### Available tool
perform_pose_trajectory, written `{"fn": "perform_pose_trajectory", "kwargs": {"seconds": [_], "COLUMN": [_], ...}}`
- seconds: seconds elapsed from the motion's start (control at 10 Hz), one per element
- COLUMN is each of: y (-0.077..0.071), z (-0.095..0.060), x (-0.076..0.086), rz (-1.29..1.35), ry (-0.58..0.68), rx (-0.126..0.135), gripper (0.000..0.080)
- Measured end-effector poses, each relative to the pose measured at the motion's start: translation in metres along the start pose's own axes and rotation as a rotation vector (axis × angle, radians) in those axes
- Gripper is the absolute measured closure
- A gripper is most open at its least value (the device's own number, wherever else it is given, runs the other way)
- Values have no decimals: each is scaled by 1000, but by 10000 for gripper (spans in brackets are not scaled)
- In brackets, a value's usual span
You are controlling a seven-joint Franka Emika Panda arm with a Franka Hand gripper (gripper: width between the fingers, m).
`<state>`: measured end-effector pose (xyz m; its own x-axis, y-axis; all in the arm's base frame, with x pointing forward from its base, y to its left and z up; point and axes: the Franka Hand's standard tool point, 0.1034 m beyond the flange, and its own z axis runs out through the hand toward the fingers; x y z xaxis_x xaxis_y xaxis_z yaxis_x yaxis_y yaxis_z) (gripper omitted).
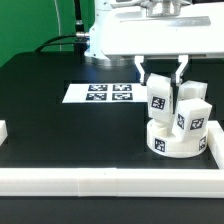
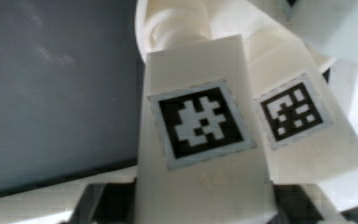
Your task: Assemble stool
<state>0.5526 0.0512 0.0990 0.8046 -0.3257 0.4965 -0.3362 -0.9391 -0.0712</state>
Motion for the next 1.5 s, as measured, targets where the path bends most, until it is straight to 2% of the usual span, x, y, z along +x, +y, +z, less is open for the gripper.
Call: {"fn": "perform_pose_trajectory", "kwargs": {"seconds": [0.3,0.6,0.9,1.0,1.1,1.2,1.3,1.5], "y": [5,10,10,11,11,11,11,10], "z": [3,4,4,7,7,7,7,7], "x": [-2,-2,-1,-6,-6,-6,-6,-6], "rz": [-19,-40,-38,-40,-43,-47,-51,-54], "ry": [13,77,75,47,47,47,42,22], "rx": [-8,-13,-13,-18,-18,-18,-19,-20], "gripper": [471,471,471,471,379,242,177,155]}}
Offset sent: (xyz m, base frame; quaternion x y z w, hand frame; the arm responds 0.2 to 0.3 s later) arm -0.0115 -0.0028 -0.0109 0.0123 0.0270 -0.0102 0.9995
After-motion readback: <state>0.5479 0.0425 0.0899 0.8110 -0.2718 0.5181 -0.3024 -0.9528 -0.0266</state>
